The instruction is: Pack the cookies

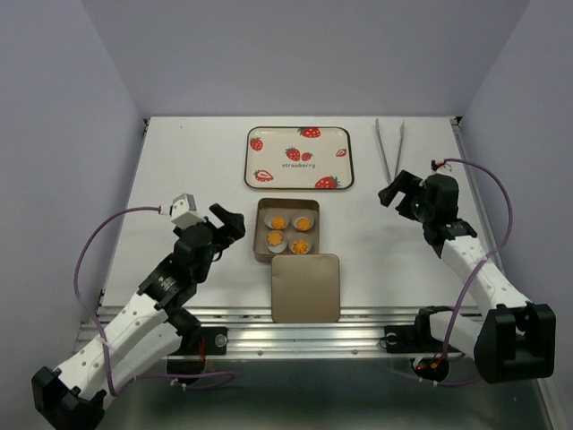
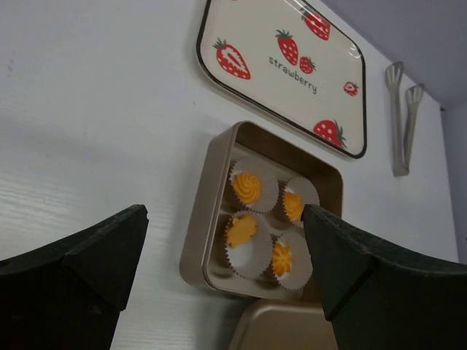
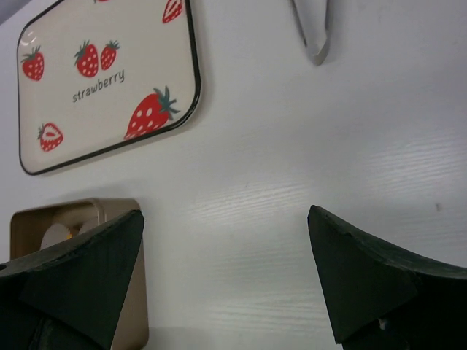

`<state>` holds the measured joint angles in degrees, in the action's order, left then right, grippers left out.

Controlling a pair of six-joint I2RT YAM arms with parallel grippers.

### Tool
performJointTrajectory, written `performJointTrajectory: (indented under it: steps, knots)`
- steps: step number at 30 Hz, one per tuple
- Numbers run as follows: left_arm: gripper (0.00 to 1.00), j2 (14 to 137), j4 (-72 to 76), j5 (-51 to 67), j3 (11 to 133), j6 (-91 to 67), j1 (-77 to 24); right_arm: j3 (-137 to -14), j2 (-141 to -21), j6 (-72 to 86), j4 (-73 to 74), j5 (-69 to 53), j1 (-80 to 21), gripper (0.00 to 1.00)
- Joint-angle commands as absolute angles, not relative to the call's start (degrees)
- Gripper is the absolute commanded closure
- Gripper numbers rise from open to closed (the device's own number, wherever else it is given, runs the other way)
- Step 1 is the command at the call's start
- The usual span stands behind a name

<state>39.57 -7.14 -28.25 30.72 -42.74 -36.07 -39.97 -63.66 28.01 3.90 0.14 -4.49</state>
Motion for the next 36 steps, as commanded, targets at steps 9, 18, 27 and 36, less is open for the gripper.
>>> performJointTrajectory:
  steps: [9,18,27,36]
  knots:
    - [0.01,19.1,6.05,-0.26,2.59,-52.37,-42.79,-22.0,-51.79,30.66,2.94,-31.53,-10.97,0.0]
    - [0.04,11.51,8.96,-1.41,-5.53,-55.63,-45.17,-16.26,-53.25,32.34,-3.59,-27.86,-22.31,0.03]
    - [0.12,26.7,14.66,-5.45,-4.48,-57.21,-48.51,-12.57,-64.86,36.03,-19.74,-25.21,-31.55,0.04]
    - [0.21,41.65,20.56,-16.08,-3.25,-63.28,-62.48,-9.76,-68.73,38.31,-26.1,-25.84,-32.61,0.2]
